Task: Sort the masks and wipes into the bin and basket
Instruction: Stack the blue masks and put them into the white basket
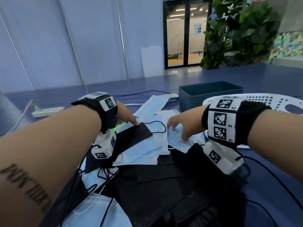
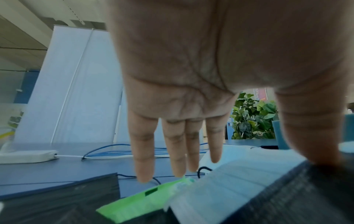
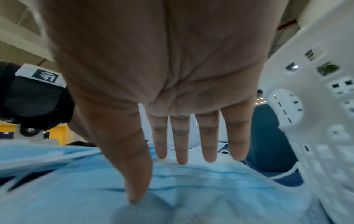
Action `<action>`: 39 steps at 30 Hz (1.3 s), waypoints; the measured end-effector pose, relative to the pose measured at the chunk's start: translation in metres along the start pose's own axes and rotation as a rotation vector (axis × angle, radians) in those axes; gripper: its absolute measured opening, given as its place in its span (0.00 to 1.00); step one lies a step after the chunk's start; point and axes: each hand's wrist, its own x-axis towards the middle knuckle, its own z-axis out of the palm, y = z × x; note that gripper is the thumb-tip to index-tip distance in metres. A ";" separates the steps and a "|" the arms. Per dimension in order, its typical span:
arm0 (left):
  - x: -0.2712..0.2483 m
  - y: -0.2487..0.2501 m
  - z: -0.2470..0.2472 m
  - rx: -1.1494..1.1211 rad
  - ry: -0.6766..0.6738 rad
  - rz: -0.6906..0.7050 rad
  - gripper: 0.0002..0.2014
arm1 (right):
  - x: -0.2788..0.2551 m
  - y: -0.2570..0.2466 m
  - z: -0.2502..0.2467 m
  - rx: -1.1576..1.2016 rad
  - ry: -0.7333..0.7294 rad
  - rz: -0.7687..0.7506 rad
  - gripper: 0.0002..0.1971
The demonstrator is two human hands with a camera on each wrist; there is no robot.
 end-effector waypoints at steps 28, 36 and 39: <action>-0.048 -0.057 -0.045 -0.834 0.269 0.575 0.11 | -0.035 -0.008 -0.039 0.007 0.732 0.037 0.10; -0.077 -0.104 -0.062 -0.895 0.532 0.592 0.08 | -0.046 -0.017 -0.070 0.382 1.122 -0.002 0.10; -0.082 -0.114 -0.067 -0.932 0.551 0.610 0.06 | -0.045 -0.032 -0.071 0.729 1.086 -0.213 0.10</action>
